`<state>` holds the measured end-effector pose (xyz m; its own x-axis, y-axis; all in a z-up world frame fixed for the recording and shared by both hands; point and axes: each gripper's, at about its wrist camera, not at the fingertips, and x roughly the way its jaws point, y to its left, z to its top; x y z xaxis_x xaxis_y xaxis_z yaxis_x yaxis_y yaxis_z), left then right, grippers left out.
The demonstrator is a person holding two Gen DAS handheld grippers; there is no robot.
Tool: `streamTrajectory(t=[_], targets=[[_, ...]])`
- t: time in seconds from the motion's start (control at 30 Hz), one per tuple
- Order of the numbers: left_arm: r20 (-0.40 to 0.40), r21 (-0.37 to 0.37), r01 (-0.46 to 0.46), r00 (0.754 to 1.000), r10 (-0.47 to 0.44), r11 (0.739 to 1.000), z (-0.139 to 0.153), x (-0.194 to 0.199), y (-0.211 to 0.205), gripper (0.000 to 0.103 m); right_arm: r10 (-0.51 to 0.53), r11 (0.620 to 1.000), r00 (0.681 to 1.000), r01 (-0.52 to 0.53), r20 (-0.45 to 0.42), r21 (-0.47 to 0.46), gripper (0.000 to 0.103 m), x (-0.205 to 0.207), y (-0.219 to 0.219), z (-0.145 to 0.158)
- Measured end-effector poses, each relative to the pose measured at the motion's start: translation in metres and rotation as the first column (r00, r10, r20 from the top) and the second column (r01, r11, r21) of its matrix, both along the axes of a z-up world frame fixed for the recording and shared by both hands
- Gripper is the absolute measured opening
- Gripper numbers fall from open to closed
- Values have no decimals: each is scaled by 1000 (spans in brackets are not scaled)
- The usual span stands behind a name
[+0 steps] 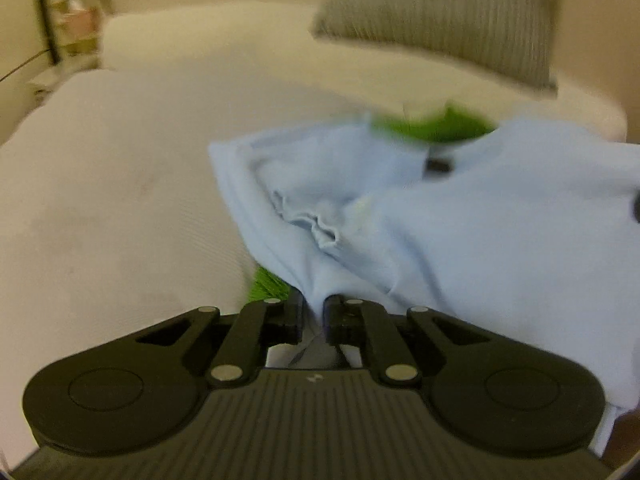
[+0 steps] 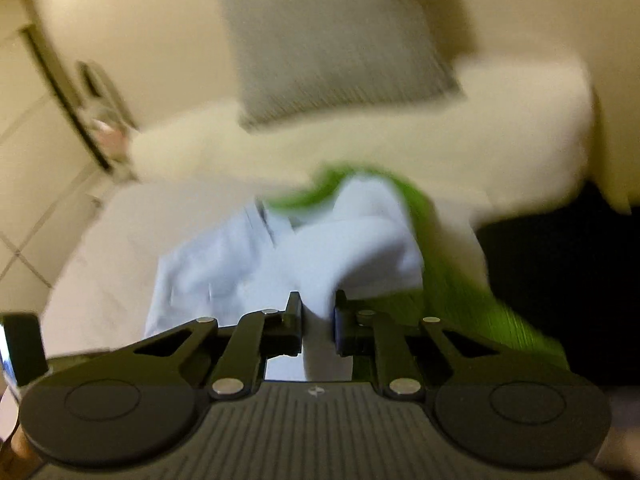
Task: Fold clothes
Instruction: 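Grasp the sweatshirt with the left tool while the right tool grasps it too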
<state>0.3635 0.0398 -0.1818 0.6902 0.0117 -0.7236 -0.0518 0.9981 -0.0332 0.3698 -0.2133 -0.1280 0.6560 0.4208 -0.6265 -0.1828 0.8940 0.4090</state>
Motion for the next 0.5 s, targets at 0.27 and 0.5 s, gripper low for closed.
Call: streamTrajectory(t=[0.27, 0.5], targets=[[221, -39, -308, 925, 309, 950, 120, -164, 75, 6, 234, 960, 945, -261, 231, 96, 14, -44, 45, 81], [400, 2, -557, 761, 510, 830, 221, -349, 100, 6, 484, 806, 800, -566, 355, 174, 14, -135, 116, 140]])
